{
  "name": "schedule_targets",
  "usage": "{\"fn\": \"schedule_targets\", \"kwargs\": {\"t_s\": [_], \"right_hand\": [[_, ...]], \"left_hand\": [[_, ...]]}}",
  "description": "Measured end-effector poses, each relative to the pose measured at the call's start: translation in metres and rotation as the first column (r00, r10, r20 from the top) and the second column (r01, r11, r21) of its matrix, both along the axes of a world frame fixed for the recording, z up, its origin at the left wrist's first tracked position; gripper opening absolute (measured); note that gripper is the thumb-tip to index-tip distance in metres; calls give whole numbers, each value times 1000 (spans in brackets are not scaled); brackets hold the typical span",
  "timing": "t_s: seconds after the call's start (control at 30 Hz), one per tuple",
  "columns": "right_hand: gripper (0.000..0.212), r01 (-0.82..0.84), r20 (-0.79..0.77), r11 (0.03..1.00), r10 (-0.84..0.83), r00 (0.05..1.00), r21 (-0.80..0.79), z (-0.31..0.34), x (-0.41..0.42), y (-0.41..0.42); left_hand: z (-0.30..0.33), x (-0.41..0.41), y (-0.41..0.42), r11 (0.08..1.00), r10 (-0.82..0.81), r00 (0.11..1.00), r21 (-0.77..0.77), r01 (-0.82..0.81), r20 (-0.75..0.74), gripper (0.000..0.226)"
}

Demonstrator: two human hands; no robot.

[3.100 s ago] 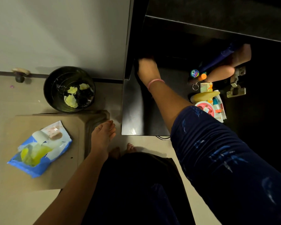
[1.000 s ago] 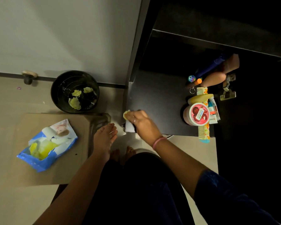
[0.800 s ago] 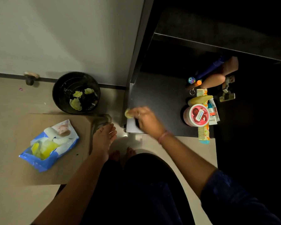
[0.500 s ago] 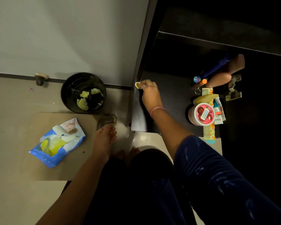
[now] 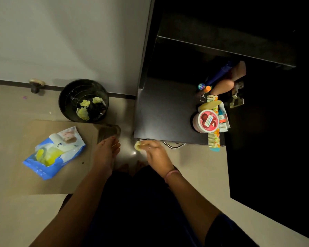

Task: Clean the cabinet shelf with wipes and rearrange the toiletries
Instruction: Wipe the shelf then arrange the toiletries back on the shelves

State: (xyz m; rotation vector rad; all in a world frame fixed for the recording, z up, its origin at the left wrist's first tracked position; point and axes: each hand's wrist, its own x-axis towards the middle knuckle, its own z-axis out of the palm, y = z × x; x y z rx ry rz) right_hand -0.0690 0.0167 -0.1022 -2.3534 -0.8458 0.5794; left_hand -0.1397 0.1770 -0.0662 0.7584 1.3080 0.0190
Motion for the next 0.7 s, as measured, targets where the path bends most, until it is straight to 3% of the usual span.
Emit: {"fn": "schedule_targets", "kwargs": {"t_s": [0.07,0.17,0.27,0.4,0.47,0.57,0.7], "right_hand": [[32,380,18,918,-385,923,116,10,11,-18],[30,761,31,634,-771,637,139,17,26,-50],[26,872,81,474,-880,468,122,14,39,-77],[25,920,57,386,-922,383,63,4,56,-86],[26,925,84,378,-923,375,33,1,56,-81],[30,885,107,465,-880,463,0,3,46,-60],[39,661,42,736,-663,747,-146,12,22,-19]], "left_hand": [[0,2,-4,1000,1,1000,9,-1,21,24],[-1,3,-11,1000,-1,1000,28,1,22,23],[0,4,-18,1000,-7,1000,20,6,22,19],[-5,4,-20,999,-25,1000,29,24,19,16],[-9,2,-19,999,-34,999,28,34,0,16],[-13,2,-16,997,-59,998,43,60,-4,16],[-17,6,-17,998,-45,999,37,45,21,14]]}}
